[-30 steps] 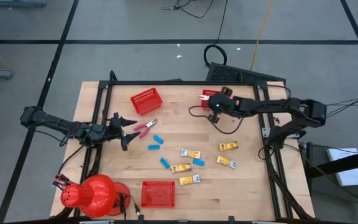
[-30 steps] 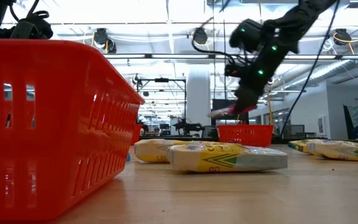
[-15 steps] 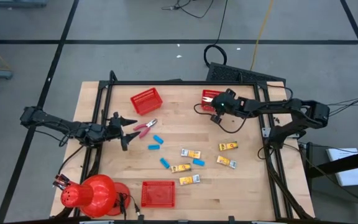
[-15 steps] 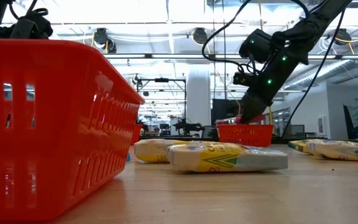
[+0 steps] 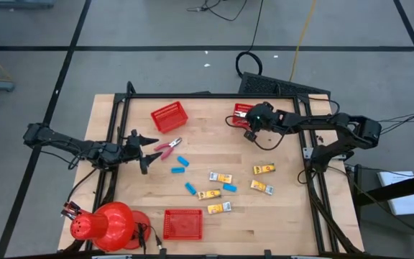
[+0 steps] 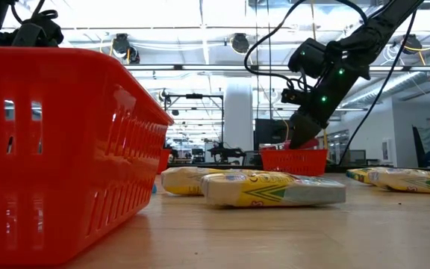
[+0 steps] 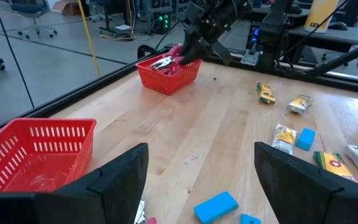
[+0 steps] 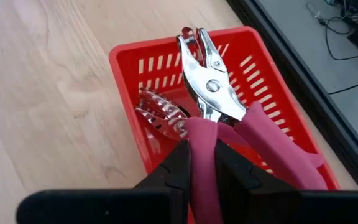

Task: Pick & Place School Supplies
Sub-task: Put the pink hole puncher into the top right red bin

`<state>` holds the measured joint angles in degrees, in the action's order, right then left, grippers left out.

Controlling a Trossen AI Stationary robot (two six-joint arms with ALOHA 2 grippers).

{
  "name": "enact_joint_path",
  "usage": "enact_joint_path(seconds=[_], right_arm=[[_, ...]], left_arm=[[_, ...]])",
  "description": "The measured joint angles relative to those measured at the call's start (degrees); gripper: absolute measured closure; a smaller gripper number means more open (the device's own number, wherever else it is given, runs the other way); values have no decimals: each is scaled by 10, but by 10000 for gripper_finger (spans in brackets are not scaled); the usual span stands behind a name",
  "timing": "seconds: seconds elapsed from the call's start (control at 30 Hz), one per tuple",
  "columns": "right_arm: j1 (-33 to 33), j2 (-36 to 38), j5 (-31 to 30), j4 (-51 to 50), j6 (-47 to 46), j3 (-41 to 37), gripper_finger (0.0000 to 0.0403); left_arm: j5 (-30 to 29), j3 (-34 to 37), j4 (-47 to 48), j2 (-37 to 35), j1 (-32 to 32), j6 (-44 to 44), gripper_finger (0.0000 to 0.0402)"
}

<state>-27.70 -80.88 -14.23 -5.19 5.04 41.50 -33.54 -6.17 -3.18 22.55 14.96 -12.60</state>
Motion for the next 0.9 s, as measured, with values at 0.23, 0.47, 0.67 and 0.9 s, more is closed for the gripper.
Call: enact_joint_path(seconds=[0.23, 0.47, 0.67, 0.9], right_arm=[[-1, 0, 22, -2, -12, 0, 369], [-1, -2, -10, 1, -13, -1, 269], [-1, -2, -55, 20, -9, -1, 206], [39, 18, -43, 141, 15, 0, 198]], left_arm=[[0, 0, 0, 0, 0, -1, 108], [0, 0, 0, 0, 0, -1, 108], [0, 0, 0, 0, 0, -1, 108], [0, 0, 0, 0, 0, -1, 108]])
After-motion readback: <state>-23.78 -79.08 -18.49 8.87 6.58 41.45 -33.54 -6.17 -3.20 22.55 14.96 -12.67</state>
